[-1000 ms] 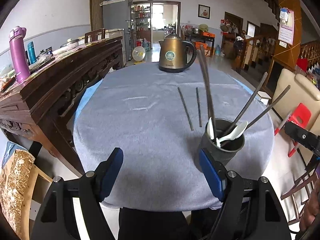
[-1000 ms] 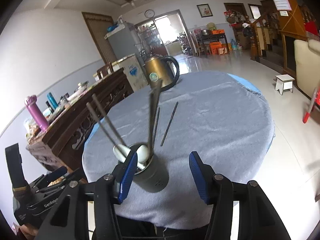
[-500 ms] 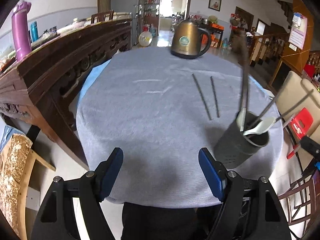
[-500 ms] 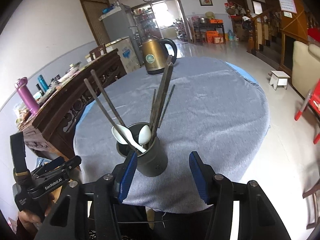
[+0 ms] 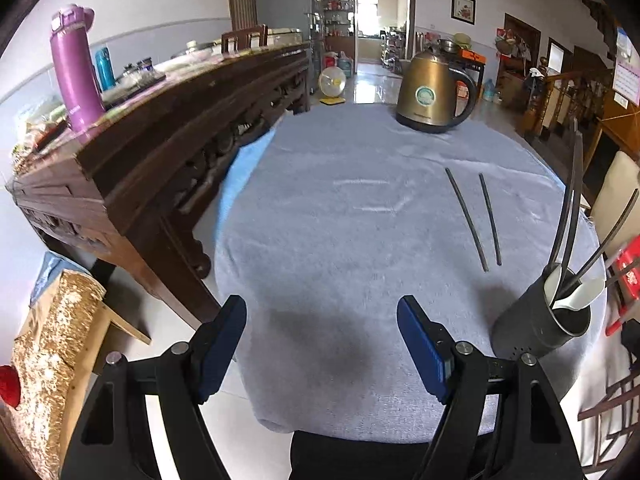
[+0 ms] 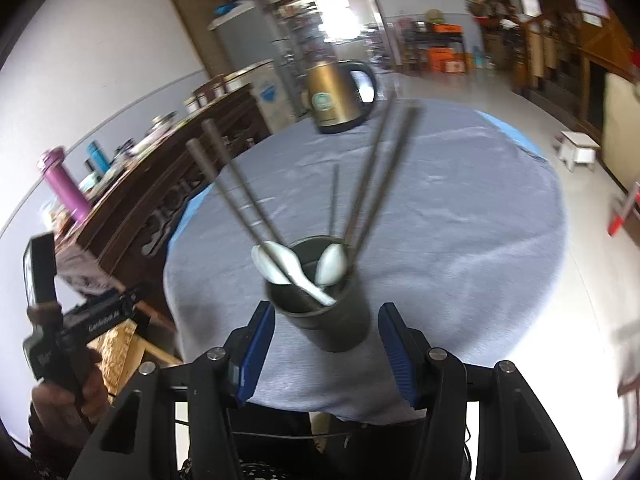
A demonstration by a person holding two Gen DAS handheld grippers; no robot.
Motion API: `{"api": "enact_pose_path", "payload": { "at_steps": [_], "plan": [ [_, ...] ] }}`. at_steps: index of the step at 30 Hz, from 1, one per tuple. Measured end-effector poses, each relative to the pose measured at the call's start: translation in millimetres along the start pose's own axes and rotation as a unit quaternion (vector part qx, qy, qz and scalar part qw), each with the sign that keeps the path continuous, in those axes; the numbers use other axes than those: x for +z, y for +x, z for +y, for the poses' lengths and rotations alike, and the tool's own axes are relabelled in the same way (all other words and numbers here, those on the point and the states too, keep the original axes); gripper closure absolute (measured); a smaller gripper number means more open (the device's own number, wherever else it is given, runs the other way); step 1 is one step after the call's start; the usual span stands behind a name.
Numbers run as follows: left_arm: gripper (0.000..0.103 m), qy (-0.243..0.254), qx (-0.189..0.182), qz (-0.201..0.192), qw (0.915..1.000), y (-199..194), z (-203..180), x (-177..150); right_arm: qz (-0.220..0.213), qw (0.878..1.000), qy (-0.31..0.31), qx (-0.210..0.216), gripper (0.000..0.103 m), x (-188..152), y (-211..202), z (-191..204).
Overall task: Organize utensils
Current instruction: 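Withdraw both open grippers up and away from the gray cup, then move both grippers over the last two dark chopsticks on the cloth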
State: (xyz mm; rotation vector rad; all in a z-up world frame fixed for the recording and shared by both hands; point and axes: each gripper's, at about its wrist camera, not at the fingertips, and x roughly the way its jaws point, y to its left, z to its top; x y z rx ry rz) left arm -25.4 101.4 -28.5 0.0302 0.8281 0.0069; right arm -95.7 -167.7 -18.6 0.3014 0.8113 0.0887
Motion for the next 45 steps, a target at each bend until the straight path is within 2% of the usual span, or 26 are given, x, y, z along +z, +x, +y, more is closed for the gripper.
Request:
{"api": "enact_pose_path", "payload": {
  "at_steps": [5, 13, 25, 33, 39, 45],
  "plan": [
    [0.025, -0.003, 0.023, 0.002, 0.9997, -4, 0, 1, 0.004, 0.999, -0.026, 0.029, 0.045, -1, 10, 9],
    [0.025, -0.008, 0.043, 0.010, 0.9990, 0, -13, 4, -0.002, 0.998, -0.047, 0.048, 0.045, 1, 14, 3],
    [0.025, -0.002, 0.066, 0.020, 0.9976, 2, -47, 4, 0.006, 0.998, -0.009, 0.069, 0.045, 6, 22, -50],
    [0.025, 0.013, 0.074, 0.028, 0.9968, 1, -64, 6, -0.004, 0.996, 0.036, 0.076, 0.045, 6, 20, -82],
    [0.025, 0.019, 0.081, 0.036, 0.9959, 4, -65, 7, -0.013, 0.995, 0.056, 0.080, 0.045, 7, 21, -93],
    [0.025, 0.016, 0.086, 0.048, 0.9950, 12, -62, 8, 0.002, 0.995, 0.058, 0.084, 0.045, 6, 30, -95]
  ]
}}
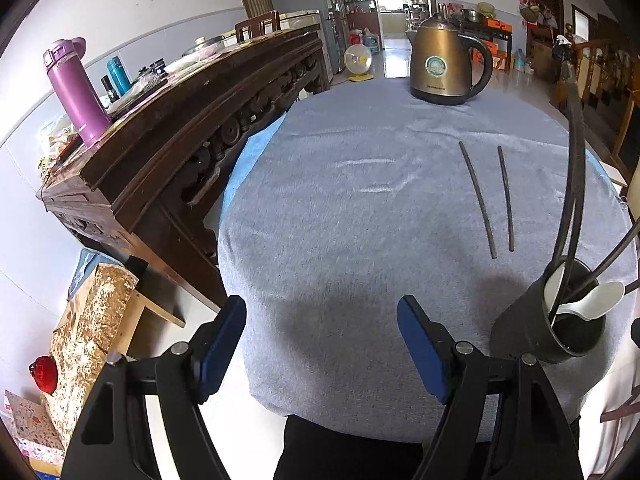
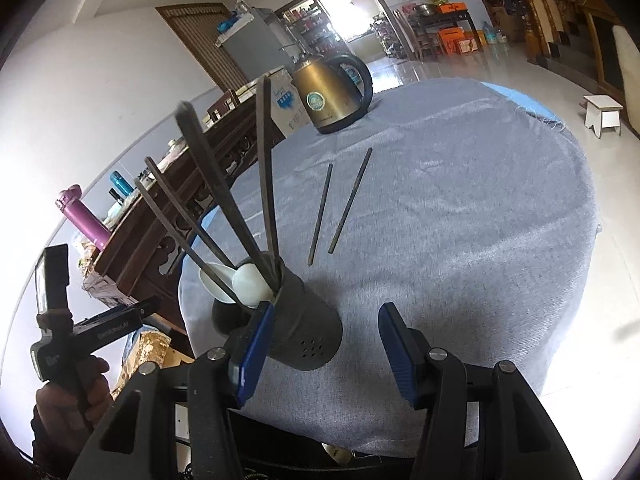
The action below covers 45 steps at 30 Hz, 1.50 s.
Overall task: Organize utensils
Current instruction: 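Move both grippers over the last two dark chopsticks on the cloth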
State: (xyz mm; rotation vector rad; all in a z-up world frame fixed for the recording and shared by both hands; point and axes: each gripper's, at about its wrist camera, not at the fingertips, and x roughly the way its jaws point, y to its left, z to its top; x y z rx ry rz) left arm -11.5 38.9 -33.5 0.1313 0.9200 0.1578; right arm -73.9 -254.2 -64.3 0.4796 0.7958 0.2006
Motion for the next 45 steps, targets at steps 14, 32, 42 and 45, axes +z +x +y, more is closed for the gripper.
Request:
{"api": "enact_pose_path", "payload": {
  "at_steps": [14, 32, 42, 45],
  "plan": [
    [0.025, 0.001, -0.001, 0.013, 0.9999, 15, 0, 5, 0.014, 0.999, 0.026, -0.014, 0.045, 3, 13, -13],
    [0.025, -0.014, 0.014, 0.029, 0.9994, 45, 17, 10, -0.001, 0.998, 0.039, -0.058, 0.045, 54, 28, -36],
    [0.025, -0.017, 0.012, 0.023, 0.9995, 47, 19, 16, 0.002, 0.998, 0.025, -0.058, 0.045, 78, 47, -39],
    [0.025, -0.015, 0.010, 0.019, 0.9997, 46, 18, 18, 0.007, 0.998, 0.028, -0.057, 0.045, 84, 52, -42]
  ]
}}
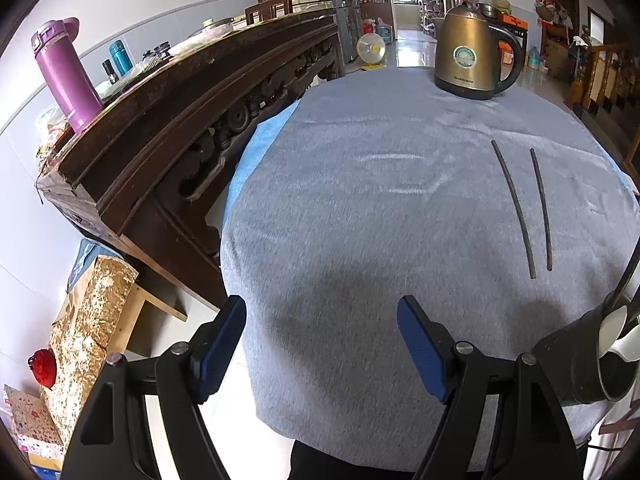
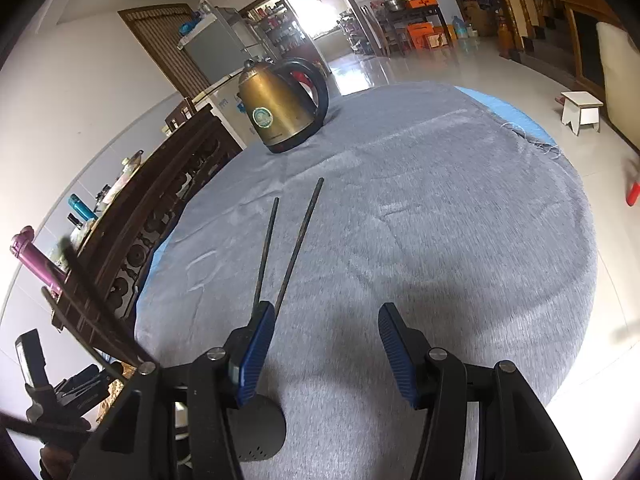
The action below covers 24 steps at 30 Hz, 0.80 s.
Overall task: Organize utensils
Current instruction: 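Move both grippers over the last two dark chopsticks on the cloth, then grasp a dark chopstick with the right gripper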
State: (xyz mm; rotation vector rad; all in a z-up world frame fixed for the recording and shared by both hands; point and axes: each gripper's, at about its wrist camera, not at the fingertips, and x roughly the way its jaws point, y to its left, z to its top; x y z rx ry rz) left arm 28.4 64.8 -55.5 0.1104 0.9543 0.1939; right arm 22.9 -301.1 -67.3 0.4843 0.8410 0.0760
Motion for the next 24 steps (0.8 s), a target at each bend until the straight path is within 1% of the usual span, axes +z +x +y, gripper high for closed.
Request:
{"api": "enact_pose_path", "payload": {
  "at_steps": [5, 11, 14, 19, 24],
  "plan": [
    [0.025, 0.003, -0.002, 0.000, 1.0000, 2, -2, 5, 0.008, 1.000, -0.001, 0.001, 0.045, 10, 10, -3],
    [0.025, 0.011, -0.005, -0.009, 0.9999, 1, -9, 13, 0.031, 0.999, -0.002, 0.013, 0.045, 23, 34, -4],
    [0.025, 0.014, -0.010, -0.006, 0.9998, 3, -13, 19, 0.040, 0.999, -0.001, 0.018, 0.045, 28, 45, -3],
    [0.025, 0.010, -0.030, 0.020, 0.9993, 20, -23, 30, 0.053, 0.998, -0.005, 0.018, 0.045, 41, 69, 1],
    [0.025, 0.008, -0.037, 0.046, 0.9983, 43, -37, 43, 0.054, 0.998, 0.001, 0.016, 0.045, 67, 97, 3]
  ]
}}
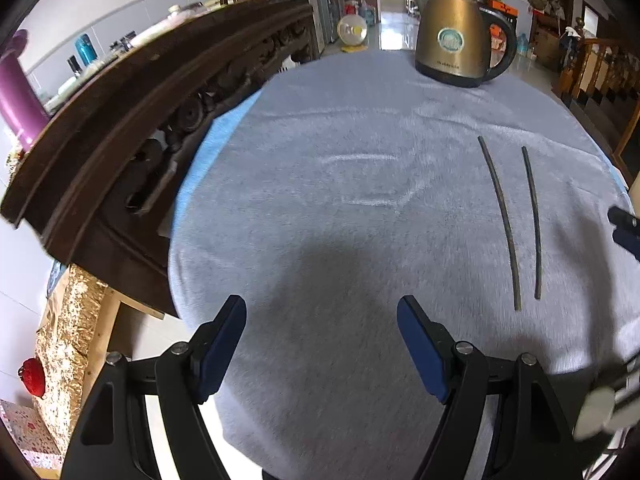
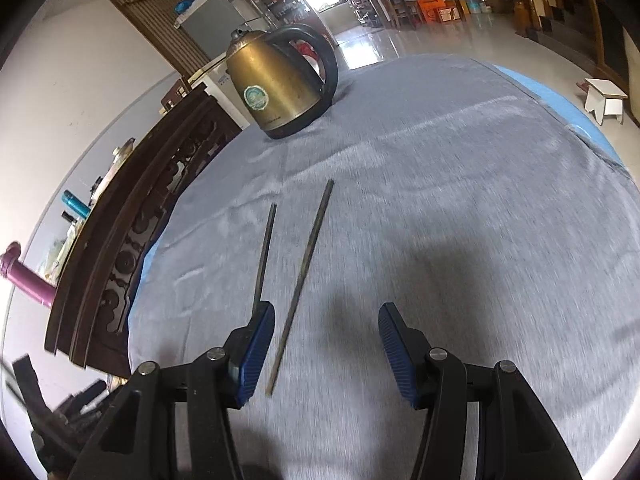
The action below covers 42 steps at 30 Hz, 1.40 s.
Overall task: Organize utensils
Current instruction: 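Grasp a dark chopstick with the right gripper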
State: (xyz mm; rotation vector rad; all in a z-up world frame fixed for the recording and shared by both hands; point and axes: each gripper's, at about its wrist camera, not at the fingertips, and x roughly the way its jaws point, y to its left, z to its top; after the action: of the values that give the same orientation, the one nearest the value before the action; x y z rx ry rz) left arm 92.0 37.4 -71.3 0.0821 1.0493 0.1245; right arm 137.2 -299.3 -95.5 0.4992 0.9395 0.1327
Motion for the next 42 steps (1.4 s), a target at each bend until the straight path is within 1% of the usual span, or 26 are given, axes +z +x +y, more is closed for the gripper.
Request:
{"api": "enact_pose_path", "payload": {
  "at_steps": [3, 5, 11, 14, 17, 19, 21, 22, 23, 24, 25, 28, 33, 36, 37, 38, 39, 40, 42],
  "plan": [
    [0.025, 0.000, -0.001, 0.010, 0.9999, 11, -5, 13, 0.001, 1.000, -0.004, -0.007, 0.045, 22, 20, 5],
    [0.025, -0.001, 0.002, 0.010, 0.9999, 16, -5, 20, 0.007, 1.000, -0.013, -0.014, 0.045, 37, 34, 10],
    [0.025, 0.000, 0.013, 0.022, 0.9997, 29, -1, 33, 0.052, 0.997, -0.024, -0.047, 0.045, 82, 90, 25],
    [0.025, 0.006, 0.018, 0.030, 0.9994, 36, -1, 39, 0.075, 0.995, -0.024, -0.055, 0.046, 92, 112, 30],
    [0.025, 0.006, 0.015, 0.035, 0.9992, 44, -3, 52, 0.093, 0.992, -0.029, -0.075, 0.053, 98, 131, 35],
    [0.025, 0.006, 0.014, 0.037, 0.9992, 50, -6, 61, 0.108, 0.989, -0.034, -0.092, 0.065, 98, 144, 39],
    [0.025, 0.008, 0.011, 0.038, 0.9992, 55, -12, 71, 0.120, 0.985, -0.035, -0.118, 0.069, 95, 154, 41],
    [0.025, 0.011, 0.006, 0.038, 0.9992, 58, -15, 76, 0.123, 0.984, -0.033, -0.128, 0.074, 92, 157, 40],
    [0.025, 0.014, -0.001, 0.037, 0.9992, 59, -20, 79, 0.110, 0.983, -0.039, -0.139, 0.080, 91, 156, 42],
    [0.025, 0.020, -0.013, 0.036, 0.9991, 60, -27, 85, 0.109, 0.983, -0.043, -0.145, 0.087, 90, 157, 42],
    [0.025, 0.025, -0.022, 0.035, 0.9988, 62, -31, 90, 0.104, 0.984, -0.042, -0.139, 0.093, 88, 156, 42],
    [0.025, 0.045, -0.059, 0.037, 0.9966, 71, -51, 110, 0.100, 0.984, -0.059, -0.132, 0.095, 81, 151, 39],
    [0.025, 0.063, -0.116, 0.056, 0.9896, 96, -89, 140, 0.105, 0.983, -0.082, -0.124, 0.095, 66, 130, 25],
    [0.025, 0.079, -0.130, 0.058, 0.9866, 107, -117, 149, 0.113, 0.983, -0.084, -0.115, 0.095, 55, 117, 12],
    [0.028, 0.085, -0.137, 0.060, 0.9850, 110, -126, 152, 0.117, 0.983, -0.086, -0.109, 0.095, 50, 111, 8],
    [0.034, 0.091, -0.146, 0.065, 0.9830, 116, -137, 154, 0.118, 0.983, -0.088, -0.106, 0.095, 48, 106, 6],
    [0.038, 0.095, -0.151, 0.069, 0.9815, 120, -145, 155, 0.120, 0.983, -0.090, -0.105, 0.095, 43, 100, 3],
    [0.044, 0.098, -0.153, 0.073, 0.9806, 124, -151, 155, 0.123, 0.983, -0.092, -0.104, 0.095, 38, 94, 0],
    [0.051, 0.101, -0.155, 0.082, 0.9793, 132, -163, 156, 0.127, 0.982, -0.094, -0.101, 0.095, 31, 86, -4]
  ]
}}
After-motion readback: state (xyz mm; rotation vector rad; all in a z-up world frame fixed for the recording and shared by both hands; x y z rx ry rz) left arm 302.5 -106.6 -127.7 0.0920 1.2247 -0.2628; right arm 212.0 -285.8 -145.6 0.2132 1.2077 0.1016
